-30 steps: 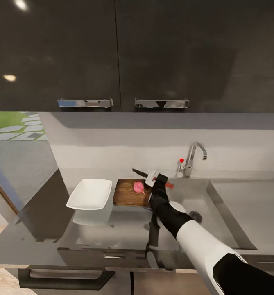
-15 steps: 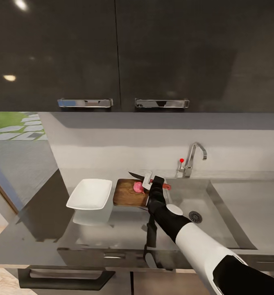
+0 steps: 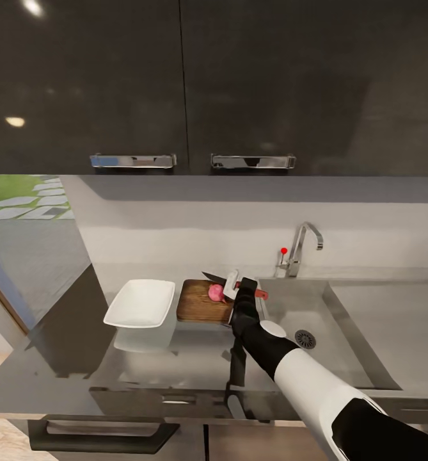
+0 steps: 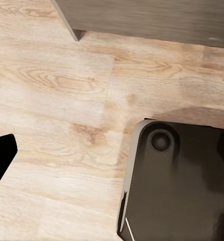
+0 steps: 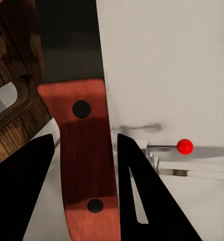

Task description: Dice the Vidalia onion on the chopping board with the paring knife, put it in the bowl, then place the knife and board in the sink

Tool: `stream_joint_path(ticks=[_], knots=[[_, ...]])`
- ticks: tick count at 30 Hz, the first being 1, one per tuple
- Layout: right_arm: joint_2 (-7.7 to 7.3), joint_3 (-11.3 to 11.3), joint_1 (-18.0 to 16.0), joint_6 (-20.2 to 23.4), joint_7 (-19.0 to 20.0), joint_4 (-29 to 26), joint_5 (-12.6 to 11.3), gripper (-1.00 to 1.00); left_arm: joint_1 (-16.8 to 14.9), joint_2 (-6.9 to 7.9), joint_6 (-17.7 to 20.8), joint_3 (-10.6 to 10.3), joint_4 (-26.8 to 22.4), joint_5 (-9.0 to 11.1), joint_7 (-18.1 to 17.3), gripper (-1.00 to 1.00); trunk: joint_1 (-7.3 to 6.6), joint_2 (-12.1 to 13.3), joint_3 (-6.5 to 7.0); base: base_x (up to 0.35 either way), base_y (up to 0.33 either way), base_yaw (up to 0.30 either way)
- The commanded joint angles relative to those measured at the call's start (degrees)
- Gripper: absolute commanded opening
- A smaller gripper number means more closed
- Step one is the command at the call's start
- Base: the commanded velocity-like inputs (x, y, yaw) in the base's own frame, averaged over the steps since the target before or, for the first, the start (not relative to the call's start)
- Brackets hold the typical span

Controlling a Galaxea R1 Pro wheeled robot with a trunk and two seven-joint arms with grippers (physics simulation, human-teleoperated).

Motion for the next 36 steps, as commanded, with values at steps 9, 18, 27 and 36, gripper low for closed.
stream_joint_path(ticks=[9, 18, 27, 36], knots=[[0.0, 0.25, -0.08, 0.76, -0.01, 0.11, -0.02, -1.0, 0.03, 0.01, -0.06, -0.13, -0.06, 0.33, 0.06, 1.0, 0.04, -0.12, -0.27, 0.0, 0.0, 0.0], [0.0, 0.23, -0.08, 0.8, 0.0, 0.11, -0.02, -1.0, 0.03, 0.01, -0.06, -0.13, -0.06, 0.33, 0.06, 1.0, 0.04, -0.12, -1.06, 0.0, 0.0, 0.0], [0.0, 0.23, -0.08, 0.8, 0.0, 0.11, -0.02, -1.0, 0.03, 0.01, -0.06, -0.13, -0.08, 0.33, 0.06, 1.0, 0.04, -0.12, -1.9, 0.0, 0.0, 0.0], [0.0, 0.23, -0.08, 0.8, 0.0, -0.14, -0.02, -1.0, 0.03, 0.01, -0.07, -0.13, -0.1, 0.33, 0.06, 1.0, 0.04, -0.12, -2.32, 0.0, 0.0, 0.0]])
